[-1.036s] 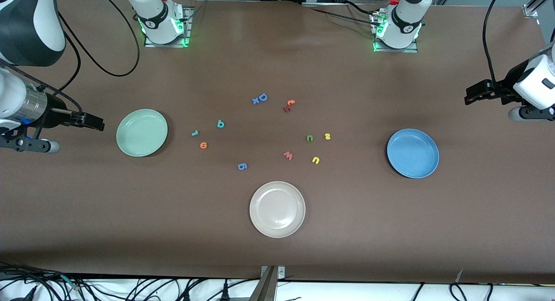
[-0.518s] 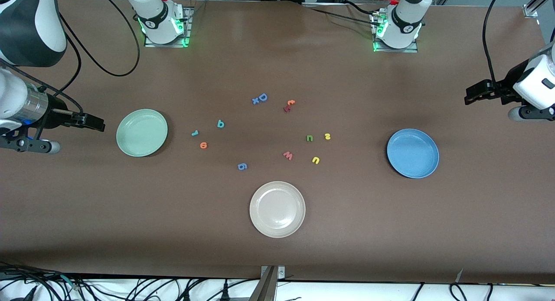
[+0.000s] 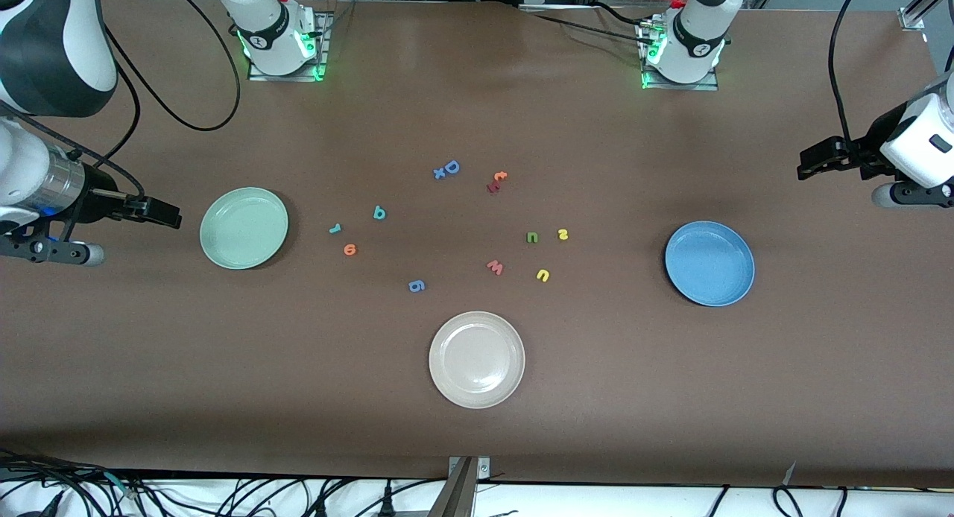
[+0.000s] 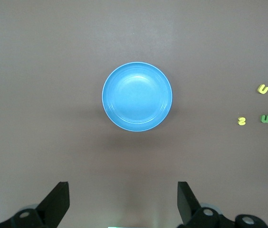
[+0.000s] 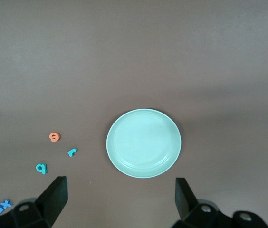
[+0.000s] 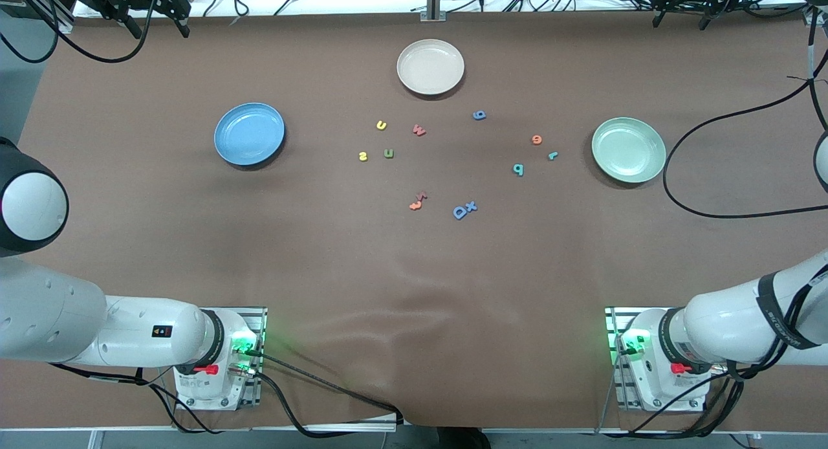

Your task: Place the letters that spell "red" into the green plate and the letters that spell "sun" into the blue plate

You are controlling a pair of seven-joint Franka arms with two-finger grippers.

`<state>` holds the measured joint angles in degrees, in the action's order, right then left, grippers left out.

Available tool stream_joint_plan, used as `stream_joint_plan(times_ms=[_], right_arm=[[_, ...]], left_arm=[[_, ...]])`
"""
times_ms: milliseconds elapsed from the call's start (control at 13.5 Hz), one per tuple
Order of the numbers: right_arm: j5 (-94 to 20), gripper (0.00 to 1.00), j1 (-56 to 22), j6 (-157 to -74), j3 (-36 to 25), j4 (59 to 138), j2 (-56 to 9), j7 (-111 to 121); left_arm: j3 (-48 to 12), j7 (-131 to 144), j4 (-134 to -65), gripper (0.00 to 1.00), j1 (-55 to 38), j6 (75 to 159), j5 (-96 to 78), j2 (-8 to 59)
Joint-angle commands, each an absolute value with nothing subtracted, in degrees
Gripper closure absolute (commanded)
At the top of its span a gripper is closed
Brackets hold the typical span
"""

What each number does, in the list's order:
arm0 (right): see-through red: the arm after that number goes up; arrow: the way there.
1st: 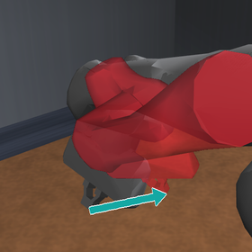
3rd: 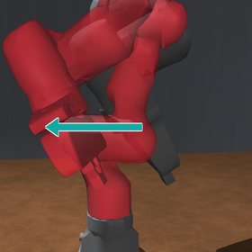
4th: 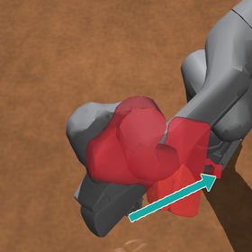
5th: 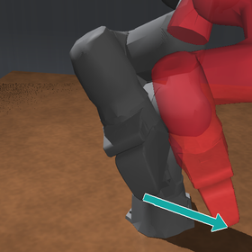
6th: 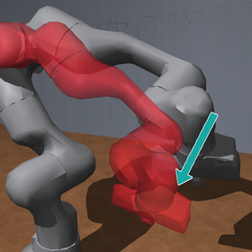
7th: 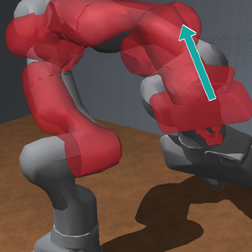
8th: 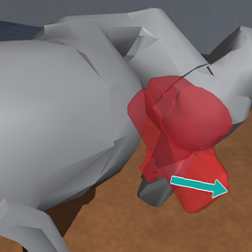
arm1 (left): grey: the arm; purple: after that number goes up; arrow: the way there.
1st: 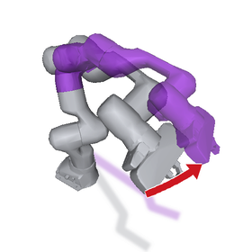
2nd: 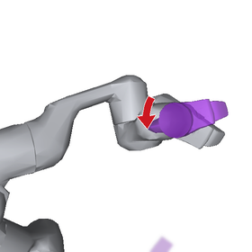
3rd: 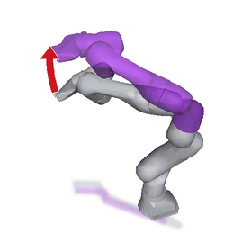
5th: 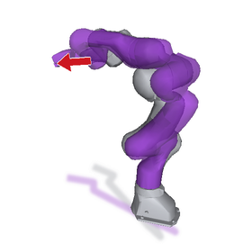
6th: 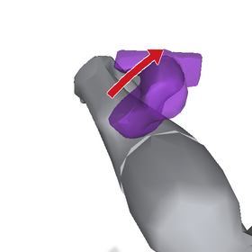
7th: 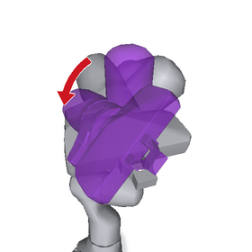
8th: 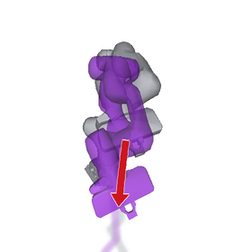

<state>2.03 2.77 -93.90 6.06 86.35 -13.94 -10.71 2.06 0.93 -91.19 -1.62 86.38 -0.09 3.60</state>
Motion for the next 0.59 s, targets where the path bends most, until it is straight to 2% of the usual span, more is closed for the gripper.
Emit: stream_joint_plan(times_ms=[0, 518], right_arm=[[2.5, 0.01, 3.1, -94.9, 6.7, 87.6, -12.9, -11.2], [2.3, 0.01, 3.1, -95.4, 6.7, 88.1, -12.7, -11.2]], left_arm=[[1.9, 1.4, -90.4, 0.0, -1.7, 86.5, -0.2, 3.9], [1.9, 1.4, -90.4, 0.0, -1.7, 86.5, -0.2, 3.9]])
